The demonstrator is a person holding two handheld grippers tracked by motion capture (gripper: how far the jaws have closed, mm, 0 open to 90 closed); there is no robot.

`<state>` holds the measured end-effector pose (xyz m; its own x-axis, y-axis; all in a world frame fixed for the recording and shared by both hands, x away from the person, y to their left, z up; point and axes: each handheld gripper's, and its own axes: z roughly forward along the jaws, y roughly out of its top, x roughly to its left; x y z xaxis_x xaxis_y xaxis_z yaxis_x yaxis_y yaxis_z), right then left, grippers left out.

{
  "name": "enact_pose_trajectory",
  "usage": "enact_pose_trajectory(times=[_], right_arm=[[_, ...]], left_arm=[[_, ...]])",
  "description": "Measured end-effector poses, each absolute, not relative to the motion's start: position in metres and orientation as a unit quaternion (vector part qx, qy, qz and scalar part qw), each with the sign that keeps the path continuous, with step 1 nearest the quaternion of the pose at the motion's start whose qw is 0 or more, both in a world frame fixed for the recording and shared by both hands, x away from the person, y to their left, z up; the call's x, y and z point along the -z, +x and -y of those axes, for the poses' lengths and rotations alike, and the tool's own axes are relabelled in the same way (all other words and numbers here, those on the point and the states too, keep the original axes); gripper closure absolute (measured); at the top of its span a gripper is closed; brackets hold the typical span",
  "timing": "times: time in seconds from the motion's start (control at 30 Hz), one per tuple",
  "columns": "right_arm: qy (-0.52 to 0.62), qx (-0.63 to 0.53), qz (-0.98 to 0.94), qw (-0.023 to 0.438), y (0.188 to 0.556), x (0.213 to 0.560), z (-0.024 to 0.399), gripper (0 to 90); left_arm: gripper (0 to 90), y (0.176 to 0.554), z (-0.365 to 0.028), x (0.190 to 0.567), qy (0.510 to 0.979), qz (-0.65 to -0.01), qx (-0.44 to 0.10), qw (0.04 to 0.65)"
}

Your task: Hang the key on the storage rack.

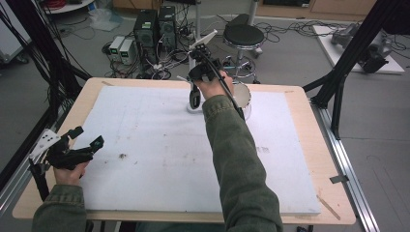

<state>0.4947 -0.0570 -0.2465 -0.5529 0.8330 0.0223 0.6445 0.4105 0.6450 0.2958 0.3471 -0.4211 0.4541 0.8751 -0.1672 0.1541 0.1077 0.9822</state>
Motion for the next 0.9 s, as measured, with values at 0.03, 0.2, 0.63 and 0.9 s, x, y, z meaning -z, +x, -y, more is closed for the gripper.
enact_pose_trajectory(times=[0.03, 0.2, 0.63, 0.9], right_arm=[[0.449, -0.312, -0.824, 0.150, 0.495, 0.247, 0.058, 69.7], [0.455, -0.319, -0.821, 0.134, 0.495, 0.249, 0.060, 54.2], [0.455, -0.309, -0.821, 0.157, 0.482, 0.244, 0.062, 0.6], [0.460, -0.304, -0.817, 0.170, 0.477, 0.240, 0.072, 0.6]], left_arm=[[2.0, 0.296, -0.347, 0.421, 0.599, -0.430, -0.296, 0.607], [2.0, 0.296, -0.347, 0.421, 0.599, -0.431, -0.296, 0.607], [2.0, 0.295, -0.347, 0.421, 0.595, -0.433, -0.298, 0.608], [2.0, 0.295, -0.348, 0.421, 0.597, -0.432, -0.298, 0.606]])
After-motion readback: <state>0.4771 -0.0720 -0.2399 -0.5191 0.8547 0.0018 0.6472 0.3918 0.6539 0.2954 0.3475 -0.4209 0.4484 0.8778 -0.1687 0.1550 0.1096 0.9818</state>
